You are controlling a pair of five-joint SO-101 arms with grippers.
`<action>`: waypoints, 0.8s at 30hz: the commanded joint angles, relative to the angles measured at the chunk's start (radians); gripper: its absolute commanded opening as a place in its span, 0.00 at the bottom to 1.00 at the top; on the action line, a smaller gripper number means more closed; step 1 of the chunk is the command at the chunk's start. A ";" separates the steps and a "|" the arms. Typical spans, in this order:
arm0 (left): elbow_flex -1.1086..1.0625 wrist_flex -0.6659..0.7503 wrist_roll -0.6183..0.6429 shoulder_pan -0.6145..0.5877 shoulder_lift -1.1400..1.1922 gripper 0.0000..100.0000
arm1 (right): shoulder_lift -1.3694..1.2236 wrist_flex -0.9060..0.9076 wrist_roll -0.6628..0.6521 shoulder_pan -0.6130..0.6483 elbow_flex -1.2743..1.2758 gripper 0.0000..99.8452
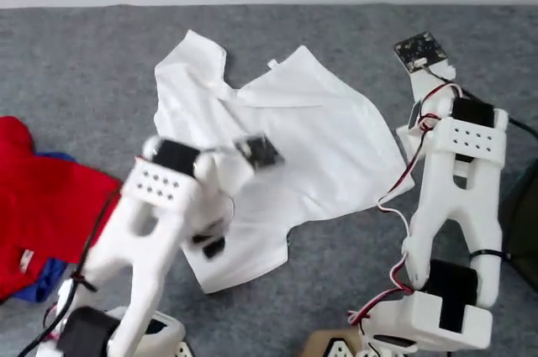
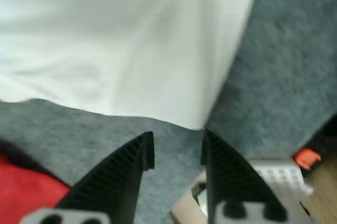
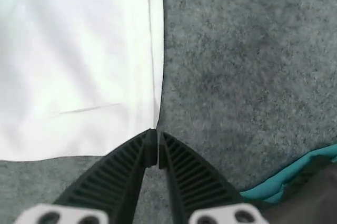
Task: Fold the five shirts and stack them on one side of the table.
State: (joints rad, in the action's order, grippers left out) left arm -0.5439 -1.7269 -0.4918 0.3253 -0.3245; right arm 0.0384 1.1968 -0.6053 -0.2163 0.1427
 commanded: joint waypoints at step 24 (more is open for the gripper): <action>-0.170 0.203 -0.017 0.023 0.133 0.22 | 0.142 0.036 0.009 -0.022 -0.055 0.01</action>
State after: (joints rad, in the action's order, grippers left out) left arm -0.7035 -1.5643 -0.4994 0.3406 -0.2002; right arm 0.1105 1.2259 -0.6053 -0.2271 0.1427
